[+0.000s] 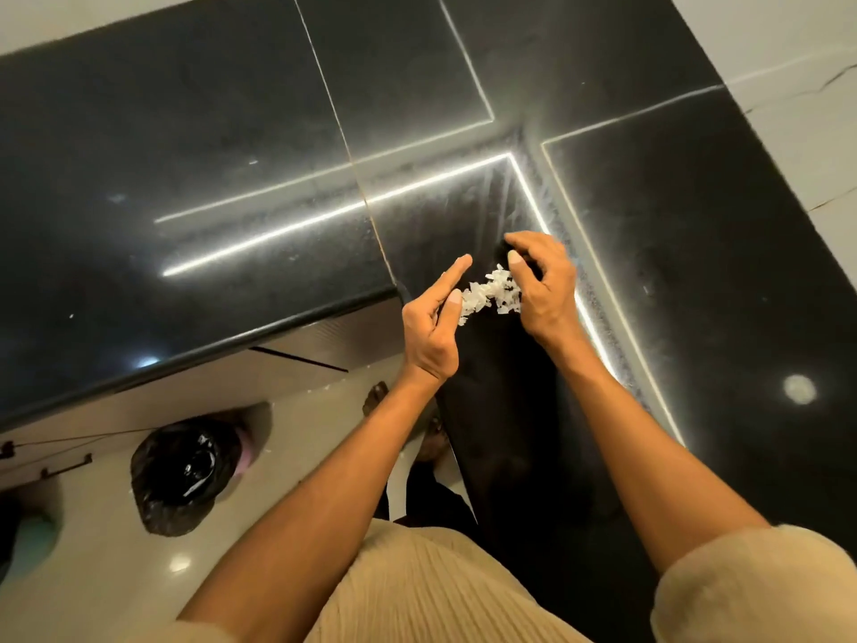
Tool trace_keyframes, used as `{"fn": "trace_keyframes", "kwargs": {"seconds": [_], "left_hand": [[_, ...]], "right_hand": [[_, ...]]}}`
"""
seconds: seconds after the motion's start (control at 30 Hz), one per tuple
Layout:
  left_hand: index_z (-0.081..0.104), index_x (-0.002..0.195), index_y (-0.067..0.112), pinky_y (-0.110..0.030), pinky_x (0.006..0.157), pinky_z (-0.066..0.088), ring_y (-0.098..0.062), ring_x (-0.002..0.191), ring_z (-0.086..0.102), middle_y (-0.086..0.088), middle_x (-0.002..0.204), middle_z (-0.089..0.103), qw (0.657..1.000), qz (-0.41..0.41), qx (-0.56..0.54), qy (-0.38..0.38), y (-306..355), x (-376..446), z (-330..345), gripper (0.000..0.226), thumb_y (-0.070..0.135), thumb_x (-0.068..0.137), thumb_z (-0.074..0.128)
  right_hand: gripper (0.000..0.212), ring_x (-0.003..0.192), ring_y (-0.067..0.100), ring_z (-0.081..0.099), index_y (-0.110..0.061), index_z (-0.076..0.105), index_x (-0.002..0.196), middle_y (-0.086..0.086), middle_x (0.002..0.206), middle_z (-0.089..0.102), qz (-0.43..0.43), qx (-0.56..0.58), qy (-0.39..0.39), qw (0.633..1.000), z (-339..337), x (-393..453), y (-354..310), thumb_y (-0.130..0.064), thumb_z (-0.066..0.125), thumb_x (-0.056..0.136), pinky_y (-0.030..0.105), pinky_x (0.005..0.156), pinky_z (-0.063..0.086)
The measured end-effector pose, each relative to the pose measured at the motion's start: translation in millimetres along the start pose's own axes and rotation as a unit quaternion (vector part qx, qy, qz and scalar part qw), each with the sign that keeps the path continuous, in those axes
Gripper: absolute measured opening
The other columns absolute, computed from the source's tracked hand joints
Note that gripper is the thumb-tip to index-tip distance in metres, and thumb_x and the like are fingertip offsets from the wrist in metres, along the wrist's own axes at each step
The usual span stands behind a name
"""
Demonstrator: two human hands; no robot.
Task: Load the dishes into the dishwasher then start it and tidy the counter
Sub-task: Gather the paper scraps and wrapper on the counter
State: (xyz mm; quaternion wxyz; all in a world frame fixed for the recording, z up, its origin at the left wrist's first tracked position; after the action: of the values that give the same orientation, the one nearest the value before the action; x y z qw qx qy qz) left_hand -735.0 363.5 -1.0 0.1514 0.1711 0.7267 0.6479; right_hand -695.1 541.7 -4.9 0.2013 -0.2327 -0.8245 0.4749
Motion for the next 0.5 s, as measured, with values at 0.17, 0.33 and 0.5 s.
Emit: {"fn": "trace_keyframes", "kwargs": {"seconds": [0.17,0.33,0.5], "left_hand": [[0.048,0.142,-0.003,-0.057,0.116,0.032,-0.024,0.14,0.045,-0.012,0.146,0.052,0.998,0.008,-0.006,0.069,-3.7,-6.7,-9.8,0.048,0.007,0.096,0.043],[0.046,0.143,-0.004,-0.058,0.117,0.03,-0.025,0.143,0.04,-0.013,0.148,0.05,0.992,0.012,-0.013,0.124,-6.3,-15.7,-19.9,0.051,0.001,0.092,0.042],[0.047,0.142,-0.005,-0.054,0.117,0.032,-0.024,0.143,0.041,-0.014,0.147,0.05,0.984,0.0,-0.038,0.172,-7.8,-20.0,-30.1,0.053,0.0,0.089,0.039]], "right_hand": [[0.033,0.115,0.018,0.057,-0.011,0.073,0.117,0.0,0.12,0.068,-0.027,0.0,-0.084,0.996,35.1,-6.6,-24.0,-0.028,0.053,0.097,0.017,0.096,0.039],[0.029,0.114,0.017,0.056,-0.009,0.074,0.115,0.002,0.119,0.069,-0.049,0.006,-0.117,0.992,43.3,-27.6,-34.6,-0.021,0.054,0.098,0.02,0.097,0.041],[0.026,0.114,0.015,0.056,-0.01,0.074,0.116,0.0,0.118,0.068,-0.065,0.005,-0.157,0.985,45.4,-50.8,-39.4,-0.017,0.059,0.096,0.026,0.099,0.043]]}}
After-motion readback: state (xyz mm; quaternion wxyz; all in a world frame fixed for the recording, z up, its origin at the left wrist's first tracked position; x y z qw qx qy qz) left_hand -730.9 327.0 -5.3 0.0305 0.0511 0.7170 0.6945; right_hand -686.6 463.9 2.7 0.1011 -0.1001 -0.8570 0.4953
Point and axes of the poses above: each hand's wrist, its own x-axis towards the middle knuckle, its own z-axis out of the palm, y = z × x, the point moved 10 cm from there along x, towards the middle knuckle
